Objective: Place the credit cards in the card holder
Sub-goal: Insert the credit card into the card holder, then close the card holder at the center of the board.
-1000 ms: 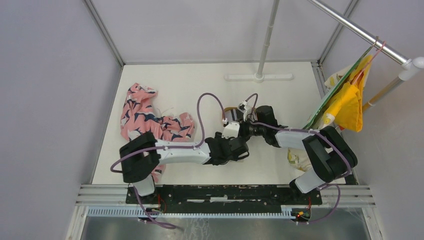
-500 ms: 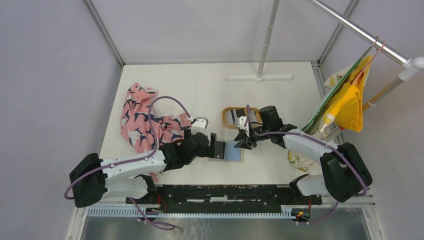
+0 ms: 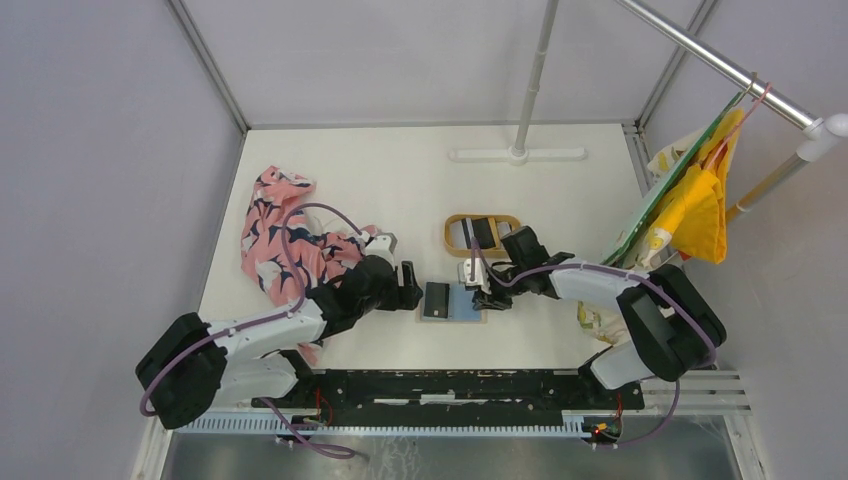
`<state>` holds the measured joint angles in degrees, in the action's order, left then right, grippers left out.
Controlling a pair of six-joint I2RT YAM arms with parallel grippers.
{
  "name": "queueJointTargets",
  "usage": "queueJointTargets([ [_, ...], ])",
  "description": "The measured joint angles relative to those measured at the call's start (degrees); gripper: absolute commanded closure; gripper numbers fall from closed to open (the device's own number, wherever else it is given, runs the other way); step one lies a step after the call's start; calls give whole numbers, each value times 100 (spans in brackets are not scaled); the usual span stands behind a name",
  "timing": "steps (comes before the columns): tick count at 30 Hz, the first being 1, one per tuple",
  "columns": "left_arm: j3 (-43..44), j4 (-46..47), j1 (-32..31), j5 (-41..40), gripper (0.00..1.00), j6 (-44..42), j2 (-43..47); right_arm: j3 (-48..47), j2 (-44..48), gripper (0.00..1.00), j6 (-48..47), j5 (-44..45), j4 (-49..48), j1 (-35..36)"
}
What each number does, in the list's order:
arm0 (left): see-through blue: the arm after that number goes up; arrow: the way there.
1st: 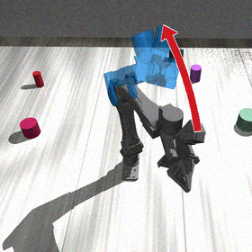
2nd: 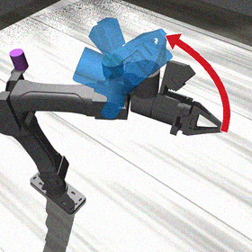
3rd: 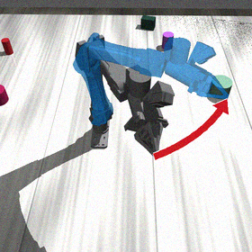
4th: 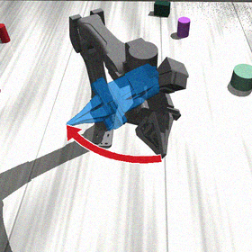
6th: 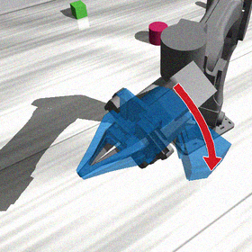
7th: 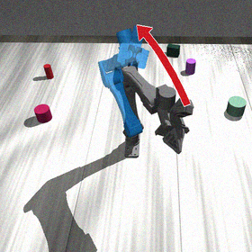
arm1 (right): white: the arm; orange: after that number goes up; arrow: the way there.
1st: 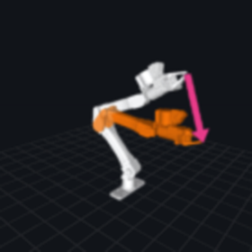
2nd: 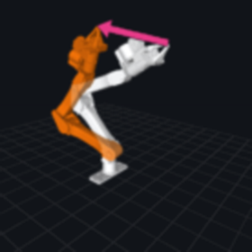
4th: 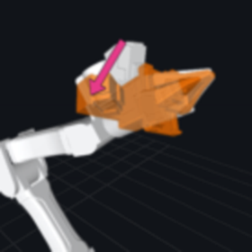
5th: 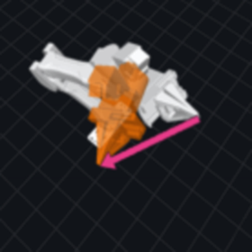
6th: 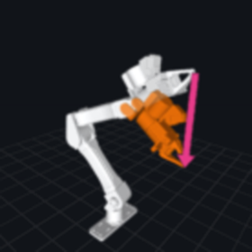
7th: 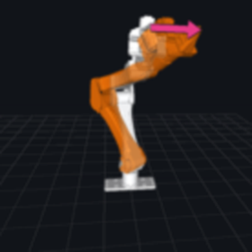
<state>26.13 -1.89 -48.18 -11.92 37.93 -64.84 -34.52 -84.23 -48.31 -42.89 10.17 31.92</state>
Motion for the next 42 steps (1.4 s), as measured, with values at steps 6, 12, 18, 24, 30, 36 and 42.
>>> queueJointTargets([
  [6, 0, 214, 39, 162, 37, 7, -345, -249, -96, 71, -13, 378, 101, 81],
  [12, 13, 181, 70, 162, 60, 9, -516, -516, 232, 63, -164, 378, 640, -81],
  [18, 98, 33, 81, 164, 91, 15, -533, -492, 654, 63, -433, 442, 802, -470],
  [24, 284, -269, 81, 190, 98, 13, -415, -466, 407, 64, -627, 656, 1023, -468],
  [30, 553, -424, 81, 426, 98, 13, -184, -468, 42, 64, -612, 918, 1207, -468],
  [36, 977, -317, 83, 968, 98, 13, -267, -634, -247, 64, -201, 695, 1268, -498],
  [42, 1453, 275, 74, 1681, 98, 22, -981, -678, -365, 63, 809, 319, 949, -931],
])
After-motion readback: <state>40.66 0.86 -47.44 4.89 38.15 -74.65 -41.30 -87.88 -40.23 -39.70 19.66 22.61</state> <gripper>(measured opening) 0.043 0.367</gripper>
